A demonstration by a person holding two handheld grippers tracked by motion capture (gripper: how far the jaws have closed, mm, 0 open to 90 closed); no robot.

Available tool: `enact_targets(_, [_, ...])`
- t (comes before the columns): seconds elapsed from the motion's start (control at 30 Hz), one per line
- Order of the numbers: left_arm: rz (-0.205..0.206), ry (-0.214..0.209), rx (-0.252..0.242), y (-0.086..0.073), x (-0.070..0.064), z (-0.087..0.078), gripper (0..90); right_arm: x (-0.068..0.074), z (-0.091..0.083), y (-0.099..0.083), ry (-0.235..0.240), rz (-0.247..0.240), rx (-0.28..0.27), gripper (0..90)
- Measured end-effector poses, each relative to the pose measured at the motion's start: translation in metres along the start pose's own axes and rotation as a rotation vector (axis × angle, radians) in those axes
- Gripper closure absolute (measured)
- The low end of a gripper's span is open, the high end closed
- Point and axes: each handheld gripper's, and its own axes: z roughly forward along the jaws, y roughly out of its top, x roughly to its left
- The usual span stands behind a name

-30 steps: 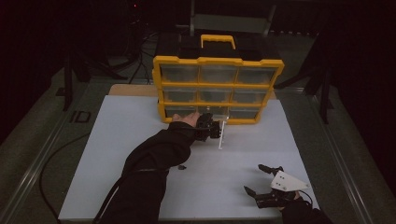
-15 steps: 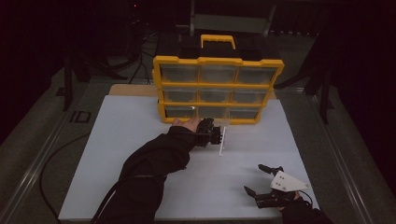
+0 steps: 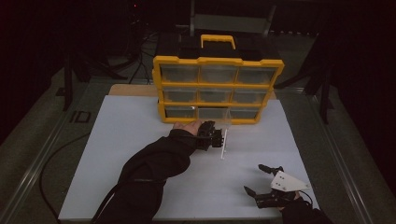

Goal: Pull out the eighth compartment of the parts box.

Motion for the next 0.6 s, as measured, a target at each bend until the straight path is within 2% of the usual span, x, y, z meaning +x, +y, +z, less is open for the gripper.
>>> enact_targets(0.37, [0.007, -0.001, 0.008, 0.0018, -0.0023, -0.0041, 74.3, 0.0002, -0.0004, 0.0004, -0.002, -0.003, -0.003, 9.5])
enact_targets(0.47, [-0.007, -0.004, 0.006, 0.0027, -0.0030, -0.0045, 74.3, 0.0002, -0.0006, 0.0005, -0.004, -0.003, -0.004, 9.5])
enact_targets(0.6, [-0.005, -0.006, 0.005, 0.0042, -0.0040, -0.0058, 74.2, 0.0002, -0.0005, 0.0005, -0.003, -0.003, -0.004, 9.4])
